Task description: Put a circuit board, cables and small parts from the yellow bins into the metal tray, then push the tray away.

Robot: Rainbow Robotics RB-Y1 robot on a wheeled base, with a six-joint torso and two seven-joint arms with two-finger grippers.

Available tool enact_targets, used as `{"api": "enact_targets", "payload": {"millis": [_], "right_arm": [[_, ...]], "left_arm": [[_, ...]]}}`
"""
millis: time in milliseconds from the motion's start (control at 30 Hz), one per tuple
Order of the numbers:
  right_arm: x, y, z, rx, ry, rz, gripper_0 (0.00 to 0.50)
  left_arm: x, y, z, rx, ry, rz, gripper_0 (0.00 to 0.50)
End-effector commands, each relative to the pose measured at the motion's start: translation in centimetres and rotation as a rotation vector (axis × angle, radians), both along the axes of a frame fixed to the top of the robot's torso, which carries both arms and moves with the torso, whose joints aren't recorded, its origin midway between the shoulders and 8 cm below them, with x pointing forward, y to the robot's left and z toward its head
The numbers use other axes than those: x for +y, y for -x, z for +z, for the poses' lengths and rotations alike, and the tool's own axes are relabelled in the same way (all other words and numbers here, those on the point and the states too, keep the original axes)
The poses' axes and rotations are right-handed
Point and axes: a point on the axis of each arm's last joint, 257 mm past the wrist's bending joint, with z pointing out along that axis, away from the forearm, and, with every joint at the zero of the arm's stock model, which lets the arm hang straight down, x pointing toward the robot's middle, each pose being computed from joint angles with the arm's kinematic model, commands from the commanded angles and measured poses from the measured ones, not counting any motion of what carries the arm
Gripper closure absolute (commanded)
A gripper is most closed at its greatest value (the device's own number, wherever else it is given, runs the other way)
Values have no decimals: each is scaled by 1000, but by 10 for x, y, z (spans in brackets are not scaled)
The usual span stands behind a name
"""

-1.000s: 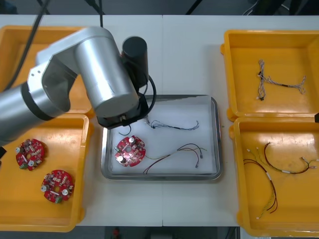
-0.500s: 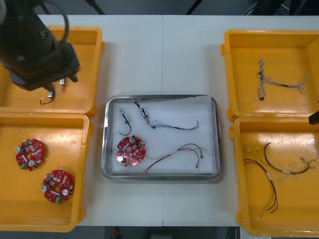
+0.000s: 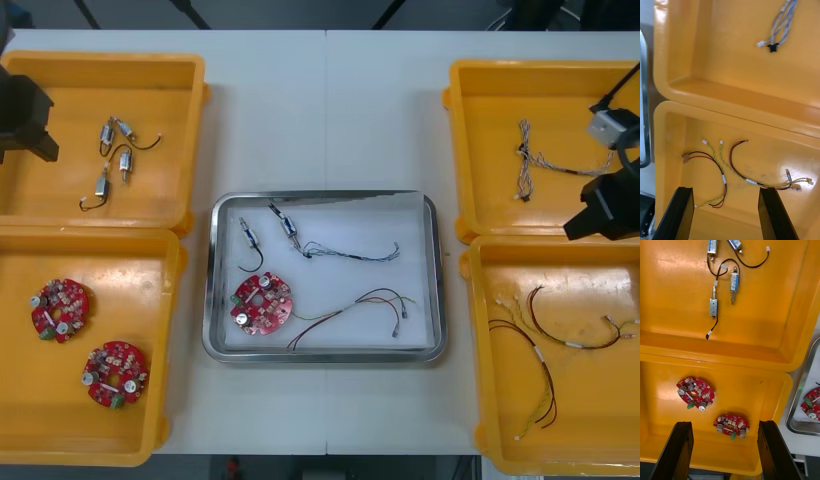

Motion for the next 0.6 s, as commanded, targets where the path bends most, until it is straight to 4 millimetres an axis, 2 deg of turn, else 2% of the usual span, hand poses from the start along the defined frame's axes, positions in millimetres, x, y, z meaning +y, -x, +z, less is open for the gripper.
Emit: {"api": "enact_targets", "payload": {"millis": [33, 300, 333, 500, 600], "right_arm": [[43, 4, 2, -24, 106, 250, 0], [118, 9, -12, -74, 142, 556, 0], [122, 10, -14, -74, 147, 581, 0], [174, 21, -27, -78, 212, 829, 0], [197, 28, -36, -79, 263, 942, 0]], "left_arm": [[47, 18, 8, -17, 17, 61, 0], [66, 33, -10, -62, 44, 74, 0], [67, 34, -12, -67, 44, 72, 0], [66, 44, -35, -80, 50, 45, 0], [65, 47, -42, -96, 34, 20, 0]]}}
